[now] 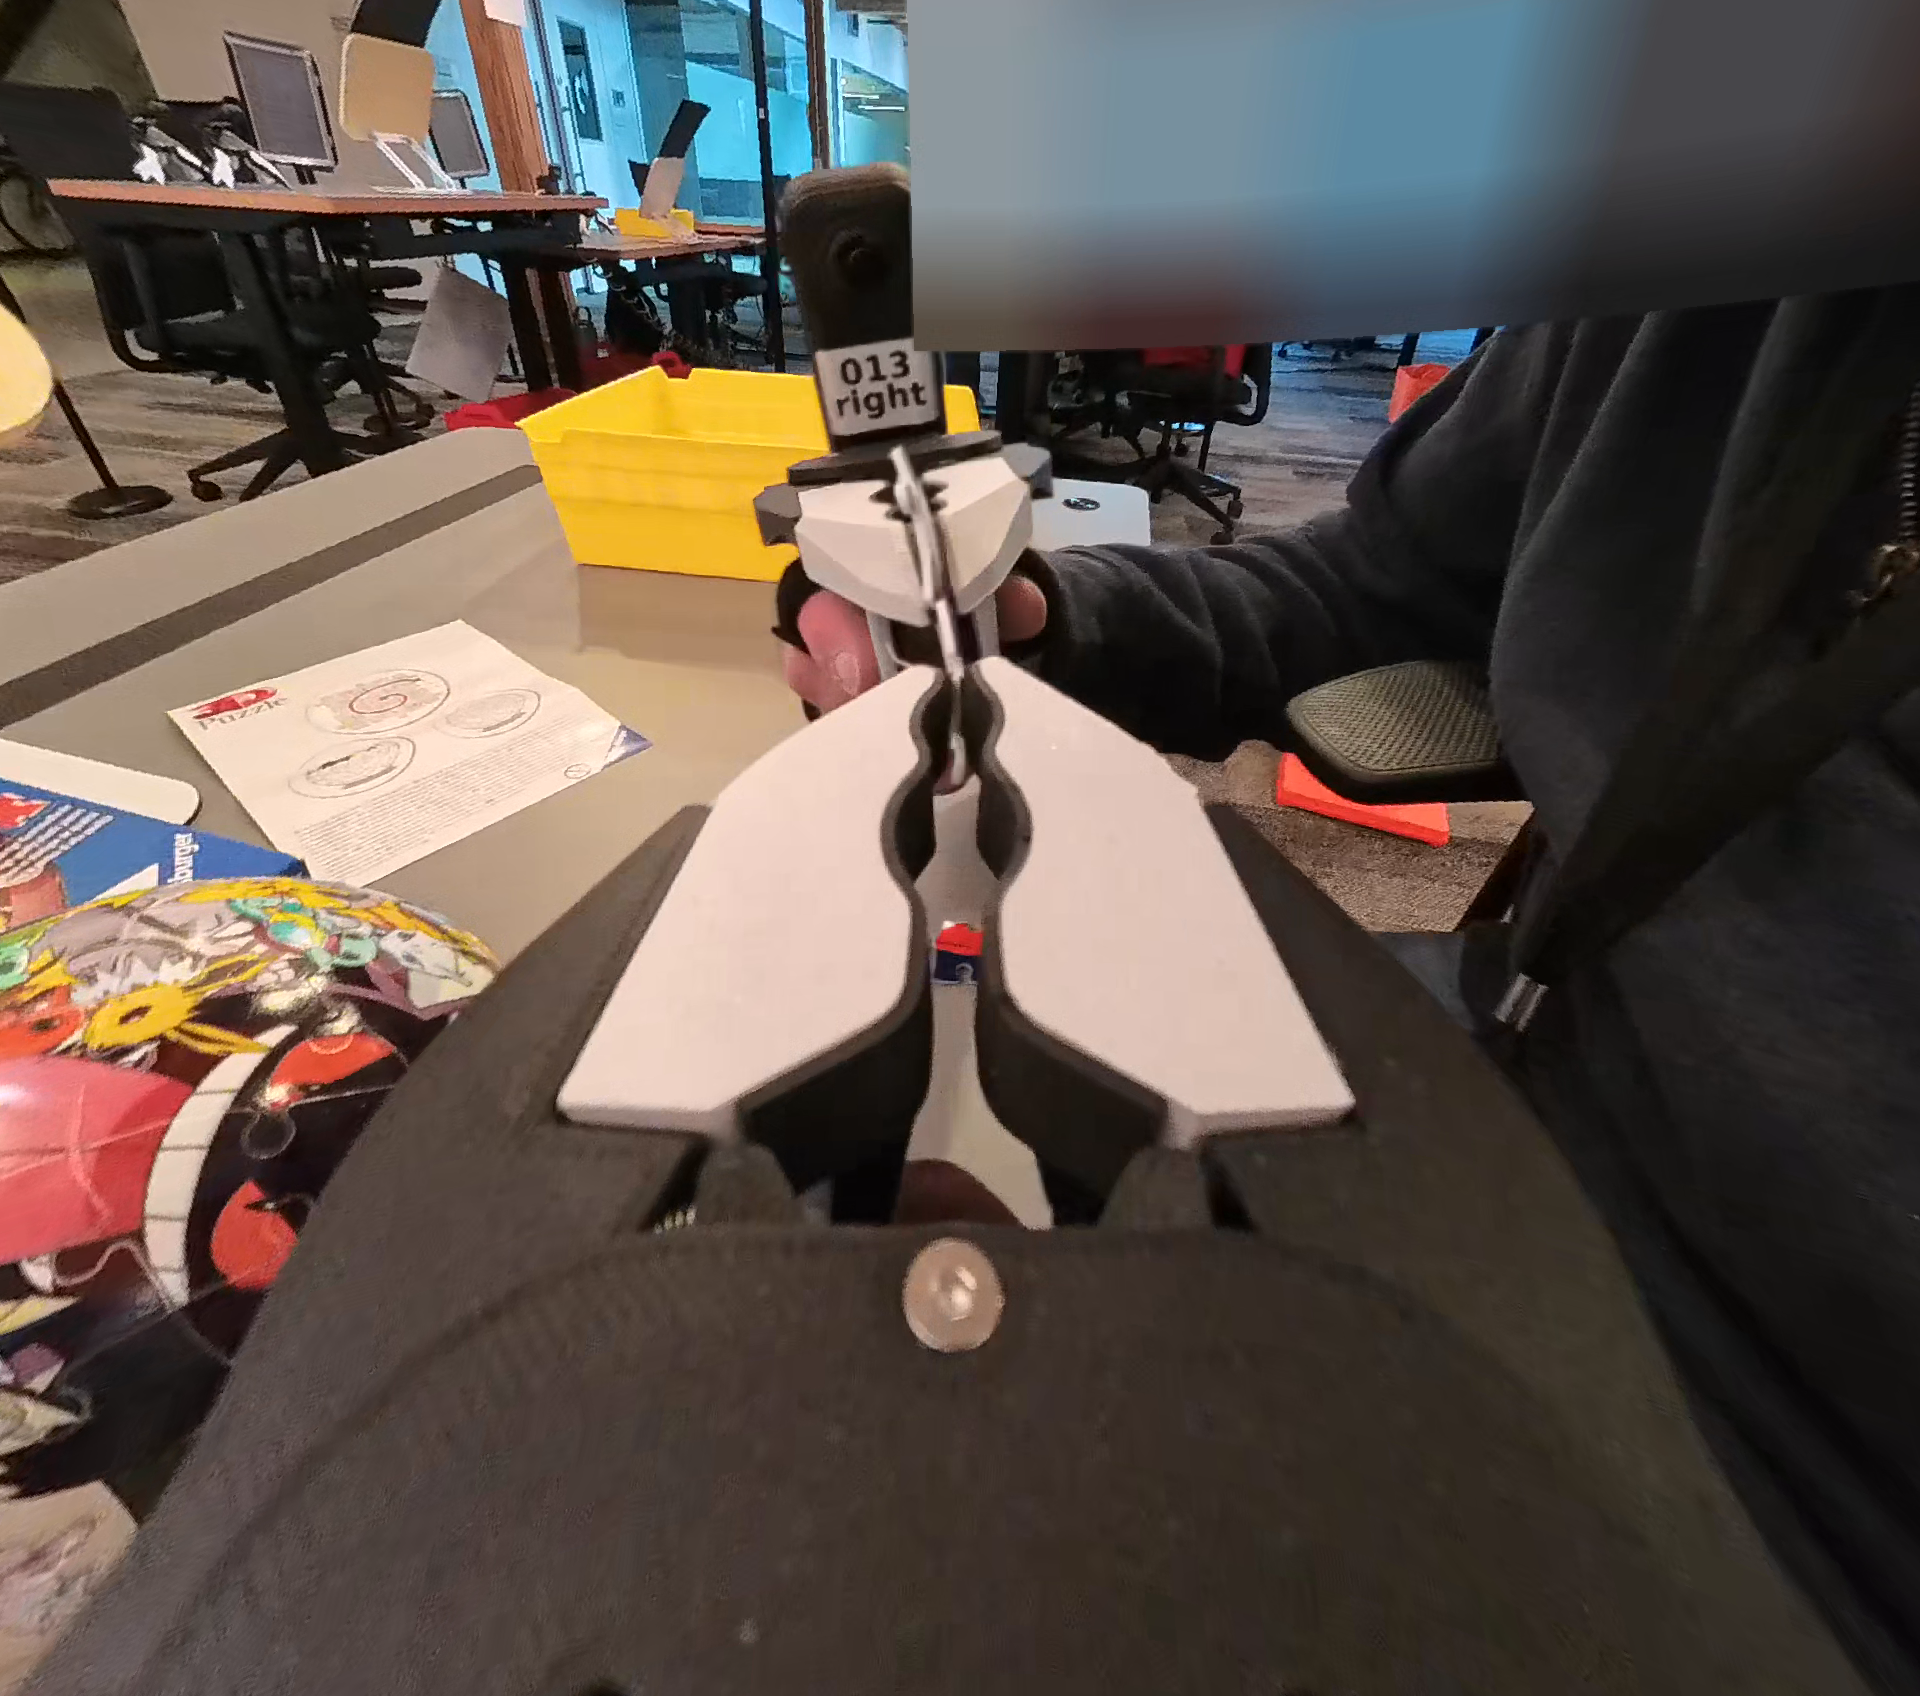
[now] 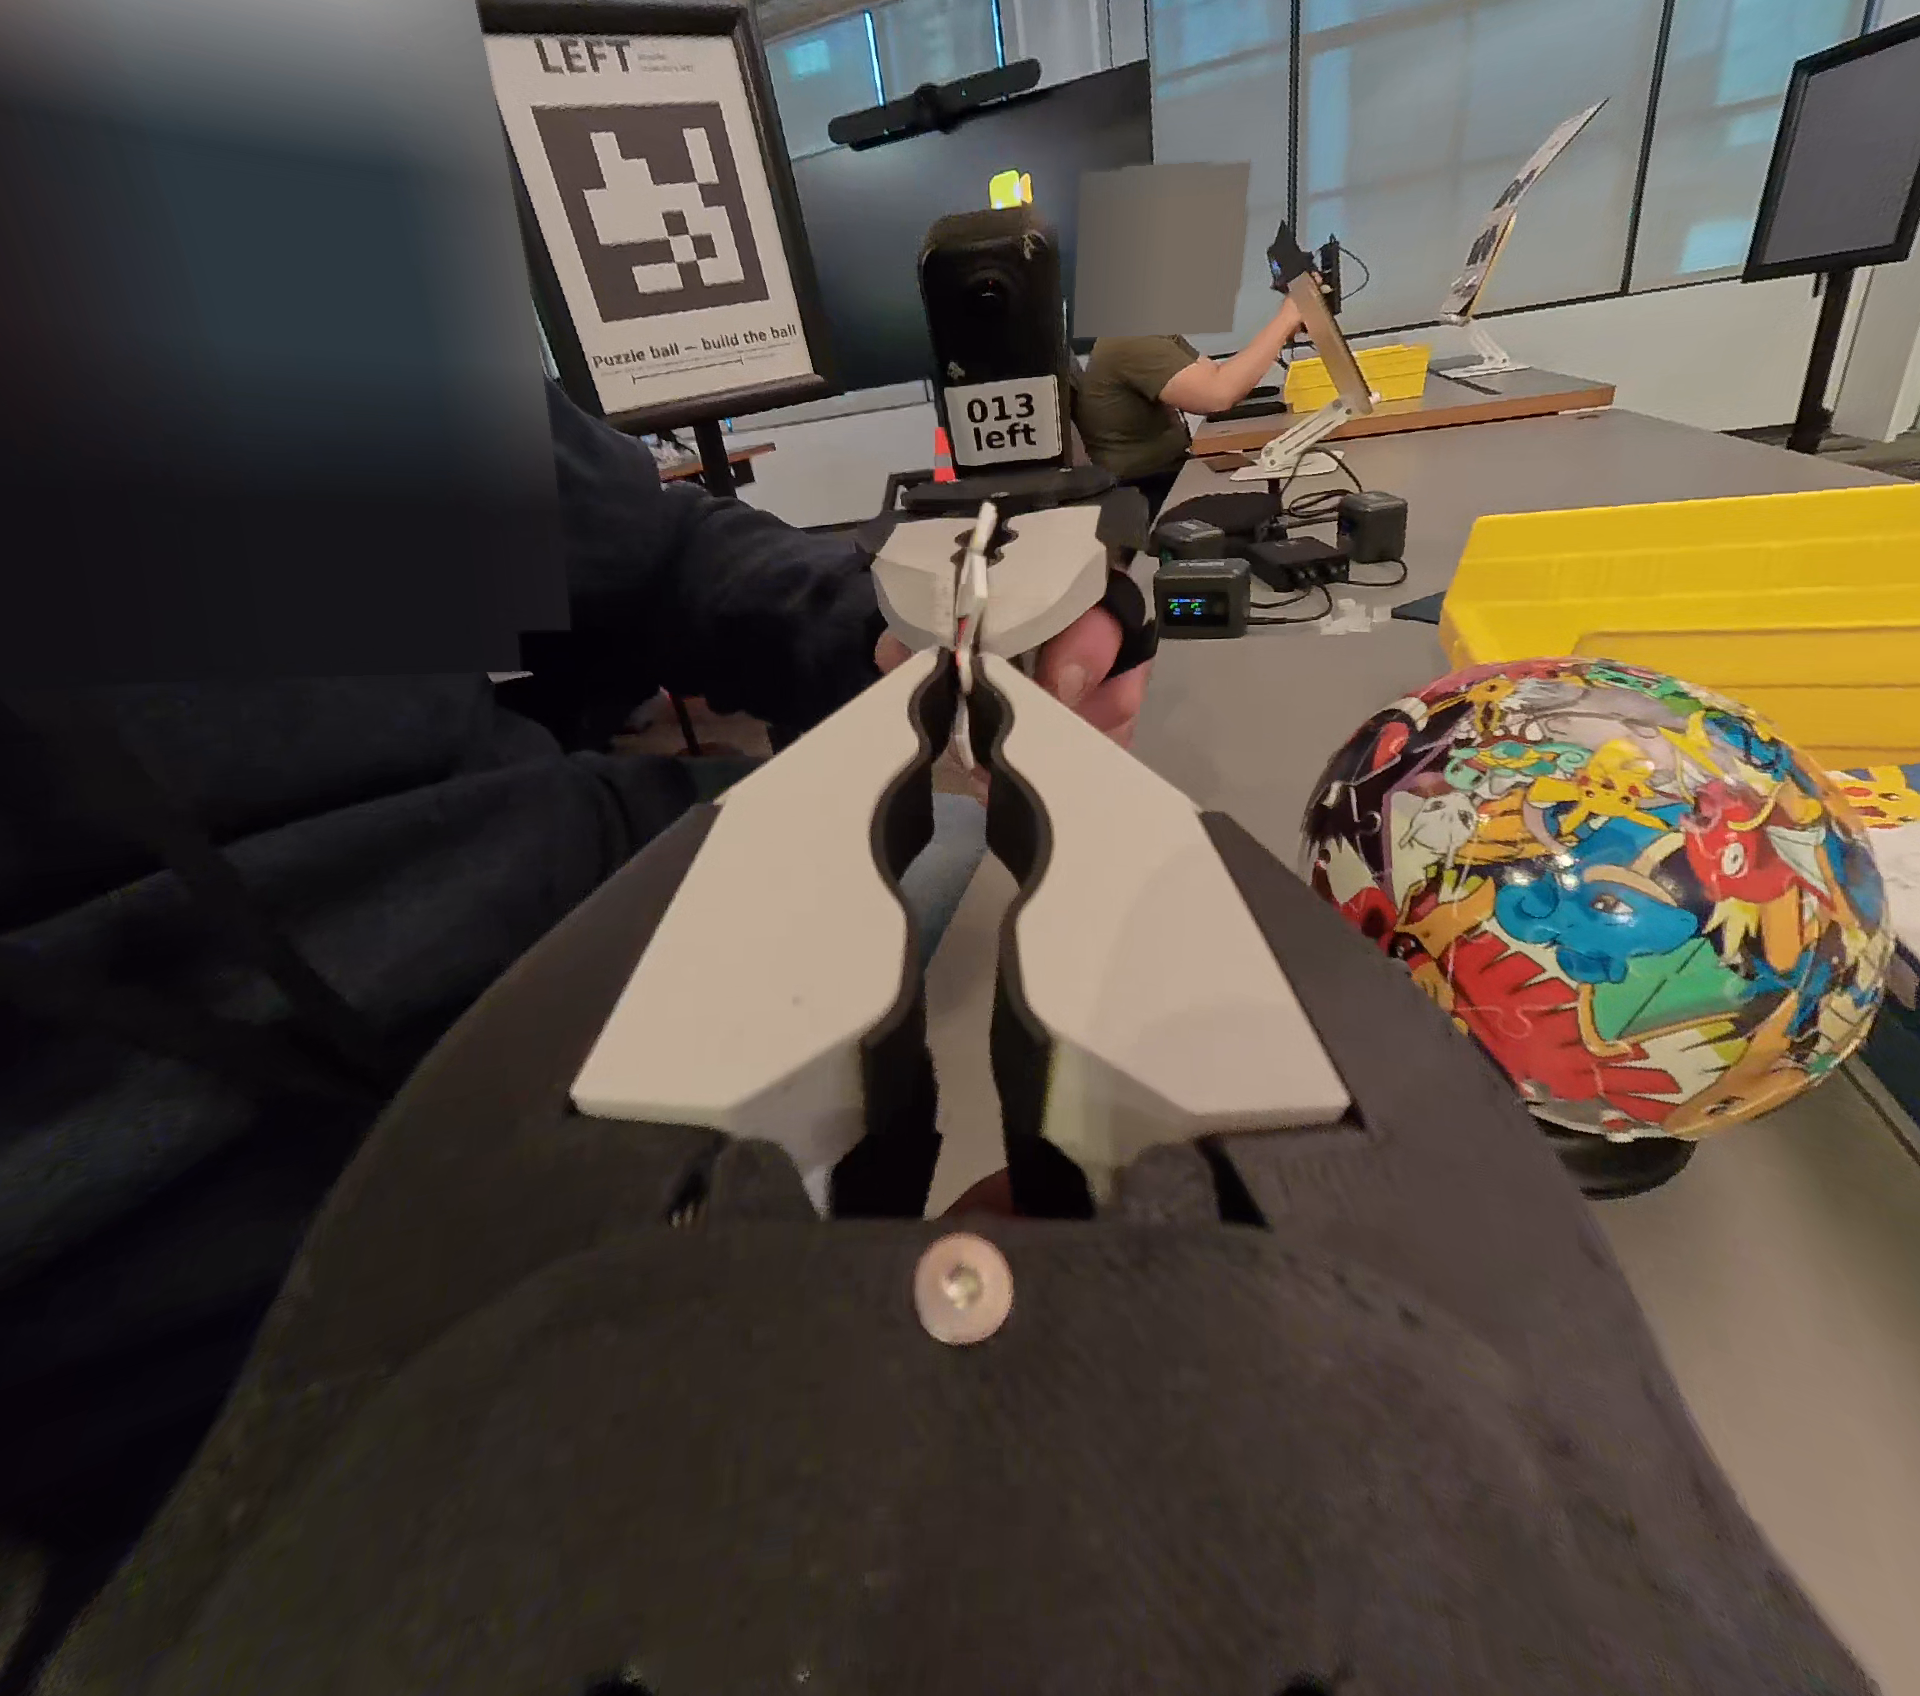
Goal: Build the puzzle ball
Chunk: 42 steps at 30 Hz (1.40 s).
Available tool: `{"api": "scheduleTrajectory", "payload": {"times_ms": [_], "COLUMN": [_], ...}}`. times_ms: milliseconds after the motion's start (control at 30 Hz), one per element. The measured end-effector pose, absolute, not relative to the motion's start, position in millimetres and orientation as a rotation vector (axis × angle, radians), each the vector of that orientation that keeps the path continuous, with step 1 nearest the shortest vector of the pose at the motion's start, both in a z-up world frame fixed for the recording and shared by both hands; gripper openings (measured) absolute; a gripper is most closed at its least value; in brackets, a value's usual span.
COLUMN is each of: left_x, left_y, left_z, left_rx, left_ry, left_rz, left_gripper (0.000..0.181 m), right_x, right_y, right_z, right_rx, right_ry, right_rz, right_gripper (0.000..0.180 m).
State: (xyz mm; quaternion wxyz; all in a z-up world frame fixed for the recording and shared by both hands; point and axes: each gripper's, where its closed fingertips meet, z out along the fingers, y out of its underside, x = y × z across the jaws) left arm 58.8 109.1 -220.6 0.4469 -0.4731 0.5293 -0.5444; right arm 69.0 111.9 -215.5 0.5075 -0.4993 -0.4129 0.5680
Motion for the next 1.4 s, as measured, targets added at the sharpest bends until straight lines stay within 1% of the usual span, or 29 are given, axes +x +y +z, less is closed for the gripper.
{"api": "scheduleTrajectory", "payload": {"times_ms": [33, 100, 167, 267, 333, 433, 533, 633, 767, 1067, 1200, 1400], "left_x": [59.0, 56.8, 51.8, 37.1, 25.4, 11.6, 3.6, 1.7, -0.8, -0.6, 2.2, 7.2], "left_y": [111.0, 113.5, 118.9, 140.7, 160.6, 181.7, 195.3, 202.6, 214.6, 239.8, 243.2, 249.6], "left_z": [-222.4, -224.0, -224.4, -224.6, -227.5, -231.1, -241.2, -252.7, -268.9, -295.7, -302.4, -307.1], "left_rx": [-1.177, -1.182, -1.196, -1.237, -1.265, -1.301, -1.330, -1.347, -1.377, -1.436, -1.454, -1.470], "left_ry": [1.313, 1.326, 1.340, 1.326, 1.312, 1.295, 1.298, 1.320, 1.348, 1.411, 1.434, 1.443], "left_rz": [-1.325, -1.279, -1.198, -1.027, -0.884, -0.780, -0.723, -0.682, -0.634, -0.626, -0.655, -0.672], "left_gripper": [0.003, 0.013, 0.032, 0.050, 0.055, 0.060, 0.063, 0.065, 0.073, 0.099, 0.104, 0.106], "right_x": [69.2, 71.4, 74.3, 79.1, 81.3, 82.7, 74.2, 67.4, 69.3, 67.0, 66.5, 63.5], "right_y": [110.7, 112.2, 117.0, 132.7, 143.6, 158.6, 162.0, 163.2, 174.1, 185.7, 190.3, 202.5], "right_z": [-216.6, -221.6, -234.8, -264.3, -282.2, -304.3, -312.2, -321.6, -330.5, -348.4, -351.0, -356.9], "right_rx": [-1.204, -1.226, -1.264, -1.318, -1.302, -1.169, -1.031, -0.980, -1.006, -1.033, -1.015, -0.973], "right_ry": [-1.008, -1.029, -1.089, -1.221, -1.314, -1.467, -1.516, -1.551, -1.573, -1.627, -1.645, -1.689], "right_rz": [1.347, 1.274, 1.101, 0.697, 0.398, -0.124, -0.386, -0.469, -0.529, -0.548, -0.517, -0.513], "right_gripper": [0.000, 0.000, 0.000, 0.000, 0.000, 0.000, 0.000, 0.000, 0.000, 0.000, 0.000, 0.000]}}
